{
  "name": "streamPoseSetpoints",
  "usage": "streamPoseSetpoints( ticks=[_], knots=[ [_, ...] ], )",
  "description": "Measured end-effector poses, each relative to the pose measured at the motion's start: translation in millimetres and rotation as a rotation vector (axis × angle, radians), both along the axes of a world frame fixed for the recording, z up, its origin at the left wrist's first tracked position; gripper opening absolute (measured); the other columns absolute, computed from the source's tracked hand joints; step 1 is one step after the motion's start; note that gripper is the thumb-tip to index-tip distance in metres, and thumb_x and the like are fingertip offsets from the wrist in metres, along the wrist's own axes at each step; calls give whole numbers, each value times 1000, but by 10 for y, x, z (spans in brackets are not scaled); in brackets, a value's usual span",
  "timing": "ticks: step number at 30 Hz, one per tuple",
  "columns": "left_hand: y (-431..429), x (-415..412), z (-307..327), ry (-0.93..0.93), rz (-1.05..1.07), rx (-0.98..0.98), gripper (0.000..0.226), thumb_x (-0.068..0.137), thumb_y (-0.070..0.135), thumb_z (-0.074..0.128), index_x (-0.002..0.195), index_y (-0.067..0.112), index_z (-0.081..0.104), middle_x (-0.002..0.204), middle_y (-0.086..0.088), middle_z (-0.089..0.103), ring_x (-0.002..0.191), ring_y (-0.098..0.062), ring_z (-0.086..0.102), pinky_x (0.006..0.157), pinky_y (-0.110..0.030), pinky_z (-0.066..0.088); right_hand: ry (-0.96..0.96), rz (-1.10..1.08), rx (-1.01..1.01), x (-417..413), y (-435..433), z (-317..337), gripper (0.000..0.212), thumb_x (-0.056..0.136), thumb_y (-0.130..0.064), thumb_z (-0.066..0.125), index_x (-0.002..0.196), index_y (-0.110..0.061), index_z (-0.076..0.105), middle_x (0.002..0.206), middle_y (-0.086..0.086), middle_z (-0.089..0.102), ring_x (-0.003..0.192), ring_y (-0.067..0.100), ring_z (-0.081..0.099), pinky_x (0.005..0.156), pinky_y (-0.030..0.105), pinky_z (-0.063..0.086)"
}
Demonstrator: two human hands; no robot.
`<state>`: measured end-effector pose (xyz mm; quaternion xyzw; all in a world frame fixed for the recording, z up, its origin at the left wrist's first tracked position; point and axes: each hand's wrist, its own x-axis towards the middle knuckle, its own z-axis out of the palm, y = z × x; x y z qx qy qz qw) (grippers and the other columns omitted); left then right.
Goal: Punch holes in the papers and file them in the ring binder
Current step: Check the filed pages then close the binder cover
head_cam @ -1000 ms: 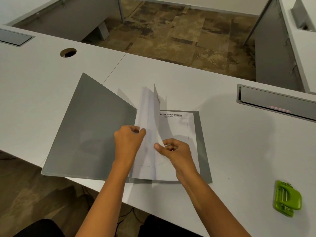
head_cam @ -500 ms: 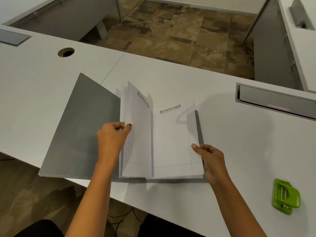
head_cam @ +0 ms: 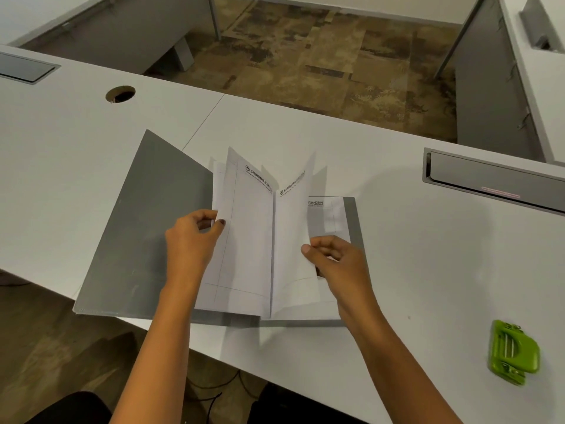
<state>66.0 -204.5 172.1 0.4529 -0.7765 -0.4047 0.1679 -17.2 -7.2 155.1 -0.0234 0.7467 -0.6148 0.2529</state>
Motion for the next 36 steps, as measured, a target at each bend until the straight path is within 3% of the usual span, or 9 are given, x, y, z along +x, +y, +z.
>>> streamPoseSetpoints(
  ticks=[5,9,13,16,20,25,29,32,36],
  knots=[
    [-20,22,2,35,-33,-12,47,87,19,64,131,24,49,110,-6,66,95,-10,55,75,-20,42,29,127,-34,146,-227,112,12,80,-18,71,91,-23,68,86,-4,70,84,9,65,78,23,54],
    [-7,25,-20,18,-79,-48,29,90,22,61,119,21,63,117,-3,65,110,-17,59,86,-22,40,86,200,-2,260,-375,118,10,81,-22,70,89,-27,67,83,-13,68,80,5,65,71,13,53],
    [71,-12,25,2,-53,0,36,92,42,52,109,17,70,92,-15,70,53,-9,48,57,-15,39,143,240,66,361,-520,103,15,83,-27,68,98,-25,68,86,-14,65,75,-1,61,63,2,43],
    [119,-45,41,8,-38,73,43,89,47,54,98,9,71,52,8,56,48,-9,42,52,-16,34,161,272,86,439,-635,91,18,84,-27,67,101,-22,68,97,-6,70,77,2,60,68,1,42],
    [103,-50,26,-12,-12,93,34,87,31,64,109,6,68,111,-6,68,90,-16,60,77,-22,42,179,316,58,517,-719,55,18,86,-27,65,102,-21,69,99,-6,71,78,1,61,70,1,43],
    [-13,26,-10,-27,-49,71,14,90,21,59,78,14,59,77,-1,53,65,-15,48,57,-17,37,176,173,79,364,-500,-134,14,87,-18,62,99,-23,68,90,-16,64,79,-3,60,63,-3,42],
    [-83,72,-38,-34,-61,85,16,90,24,60,78,13,55,69,6,47,56,-3,39,53,-8,34,164,-65,310,119,-111,-511,22,87,-7,61,105,-18,64,111,1,64,99,13,60,72,5,44],
    [-97,78,-68,-25,-48,97,25,90,23,60,81,0,67,86,0,64,57,-9,48,53,-13,35,108,-213,603,-3,156,-763,31,85,-13,64,116,-14,59,127,12,50,113,28,52,89,34,49],
    [-91,69,-81,-3,-43,99,30,90,22,60,85,-7,67,101,5,65,59,-5,52,56,-15,35,19,-240,801,1,369,-983,42,82,-21,68,118,-9,52,127,18,42,112,36,46,89,45,48]
  ],
)
